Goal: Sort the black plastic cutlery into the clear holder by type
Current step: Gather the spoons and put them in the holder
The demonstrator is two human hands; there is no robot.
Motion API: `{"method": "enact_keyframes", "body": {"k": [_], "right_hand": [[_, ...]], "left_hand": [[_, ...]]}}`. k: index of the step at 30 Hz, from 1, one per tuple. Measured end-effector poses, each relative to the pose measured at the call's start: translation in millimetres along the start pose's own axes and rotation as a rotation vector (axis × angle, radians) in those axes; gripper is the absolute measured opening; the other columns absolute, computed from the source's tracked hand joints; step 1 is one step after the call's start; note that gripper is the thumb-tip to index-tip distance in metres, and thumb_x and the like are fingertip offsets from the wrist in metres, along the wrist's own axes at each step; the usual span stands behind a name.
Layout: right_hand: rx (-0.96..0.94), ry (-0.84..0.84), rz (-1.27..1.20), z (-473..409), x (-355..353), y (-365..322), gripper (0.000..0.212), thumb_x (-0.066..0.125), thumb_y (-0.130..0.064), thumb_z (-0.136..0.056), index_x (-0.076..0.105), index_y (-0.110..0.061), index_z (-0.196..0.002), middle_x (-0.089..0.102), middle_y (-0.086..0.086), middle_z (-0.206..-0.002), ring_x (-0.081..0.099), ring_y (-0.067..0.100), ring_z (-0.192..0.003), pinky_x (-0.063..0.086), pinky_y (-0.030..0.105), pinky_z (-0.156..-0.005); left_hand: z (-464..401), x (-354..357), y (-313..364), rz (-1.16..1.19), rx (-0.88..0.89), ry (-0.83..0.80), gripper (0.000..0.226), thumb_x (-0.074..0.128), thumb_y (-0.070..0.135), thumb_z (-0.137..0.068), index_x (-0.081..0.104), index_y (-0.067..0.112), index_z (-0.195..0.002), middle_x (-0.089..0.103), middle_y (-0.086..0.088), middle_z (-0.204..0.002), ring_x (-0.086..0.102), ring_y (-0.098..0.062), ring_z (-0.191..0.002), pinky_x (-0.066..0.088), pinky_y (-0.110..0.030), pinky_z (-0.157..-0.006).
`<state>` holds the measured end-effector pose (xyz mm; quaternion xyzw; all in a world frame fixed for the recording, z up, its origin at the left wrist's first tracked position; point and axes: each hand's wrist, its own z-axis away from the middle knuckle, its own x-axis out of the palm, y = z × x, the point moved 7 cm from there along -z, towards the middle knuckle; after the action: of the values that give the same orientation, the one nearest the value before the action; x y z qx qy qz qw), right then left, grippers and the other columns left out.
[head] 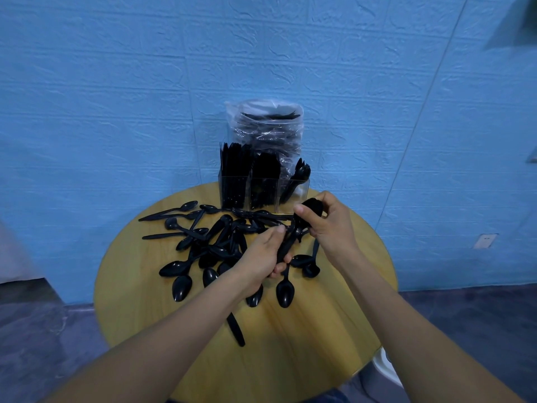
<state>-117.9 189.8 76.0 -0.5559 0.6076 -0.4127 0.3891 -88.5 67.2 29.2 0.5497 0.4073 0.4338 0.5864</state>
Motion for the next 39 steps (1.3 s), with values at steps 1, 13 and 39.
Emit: {"method": "enact_keyframes", "body": {"k": [1, 13, 39], "right_hand": [[0.004, -0.005, 0.038, -1, 1, 1, 0.032, 0.072, -0.02, -0.081, 0.042, -0.014, -0.074, 0.048, 0.01, -0.072, 0.046, 0.013, -0.058, 0.039, 0.019, -0.049], [-0.064, -0.055, 0.232, 4, 13, 15, 0.024, 0.04, -0.029, -0.101, 0.052, -0.021, -0.083, 0.052, -0.008, -0.066, 0.047, 0.002, -0.053, 0.036, 0.017, -0.051], [0.474, -0.004, 1.0, 41, -14, 87, 0.068, 0.058, -0.056, -0.085, 0.044, -0.002, -0.124, 0.041, 0.016, -0.129, 0.036, 0.033, -0.123, 0.034, 0.037, -0.099]], "left_hand": [[1, 1, 2, -0.029, 0.031, 0.0, 0.041, 0.026, 0.039, -0.102, 0.052, 0.008, -0.103, 0.047, 0.003, -0.059, 0.033, -0.005, -0.041, 0.026, -0.016, -0.04], [11, 4, 2, -0.216, 0.047, -0.205, 0.028, 0.028, 0.022, -0.103, 0.05, 0.005, -0.103, 0.058, -0.005, -0.077, 0.058, -0.009, -0.064, 0.052, -0.022, -0.063], [10, -28, -24, -0.129, -0.057, 0.164, 0.038, 0.027, 0.028, -0.103, 0.058, 0.012, -0.089, 0.04, 0.003, -0.062, 0.032, -0.007, -0.05, 0.028, -0.017, -0.046]]}}
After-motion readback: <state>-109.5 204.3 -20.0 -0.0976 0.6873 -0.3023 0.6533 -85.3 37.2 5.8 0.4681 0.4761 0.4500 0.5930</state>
